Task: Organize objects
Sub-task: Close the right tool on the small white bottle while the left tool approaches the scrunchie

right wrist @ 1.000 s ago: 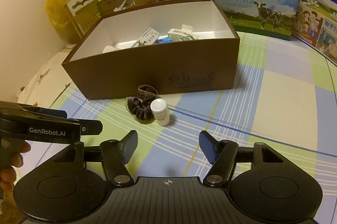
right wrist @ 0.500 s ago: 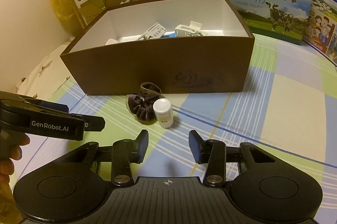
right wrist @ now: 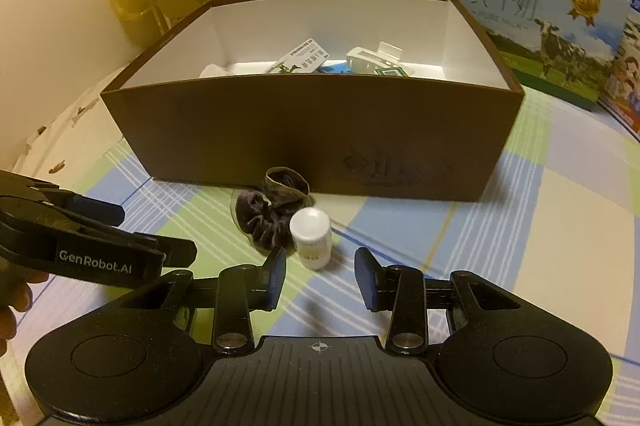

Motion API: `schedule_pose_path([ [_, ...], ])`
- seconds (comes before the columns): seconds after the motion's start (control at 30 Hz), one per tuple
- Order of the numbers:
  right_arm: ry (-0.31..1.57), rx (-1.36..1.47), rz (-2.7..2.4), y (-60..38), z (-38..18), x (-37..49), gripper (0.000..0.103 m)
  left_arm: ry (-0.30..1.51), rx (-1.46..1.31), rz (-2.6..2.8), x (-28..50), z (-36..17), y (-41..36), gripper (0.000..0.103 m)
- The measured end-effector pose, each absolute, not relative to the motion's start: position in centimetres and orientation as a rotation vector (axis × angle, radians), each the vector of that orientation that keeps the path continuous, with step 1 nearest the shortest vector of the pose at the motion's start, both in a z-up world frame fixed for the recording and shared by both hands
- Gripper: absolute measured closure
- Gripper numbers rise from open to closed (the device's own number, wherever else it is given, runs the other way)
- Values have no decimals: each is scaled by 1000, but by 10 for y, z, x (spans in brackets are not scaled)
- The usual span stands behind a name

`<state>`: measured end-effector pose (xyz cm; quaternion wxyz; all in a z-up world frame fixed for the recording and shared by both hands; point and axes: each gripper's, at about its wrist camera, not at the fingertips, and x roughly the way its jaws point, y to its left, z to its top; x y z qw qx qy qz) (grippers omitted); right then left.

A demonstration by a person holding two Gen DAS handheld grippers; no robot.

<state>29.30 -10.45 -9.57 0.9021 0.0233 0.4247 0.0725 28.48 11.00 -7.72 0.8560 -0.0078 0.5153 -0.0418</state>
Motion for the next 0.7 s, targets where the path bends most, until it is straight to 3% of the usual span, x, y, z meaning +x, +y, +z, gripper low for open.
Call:
schedule_pose_path([
  [0.43,861,-36,154,-88,-114,313,67,1092,-19,-55,294,-86,117,17],
  [0.57,852,-53,159,-87,-116,315,79,1093,-20,-58,295,-87,118,17],
  [0.7,833,-58,155,-91,-114,312,80,1090,-21,-70,296,-87,116,17],
])
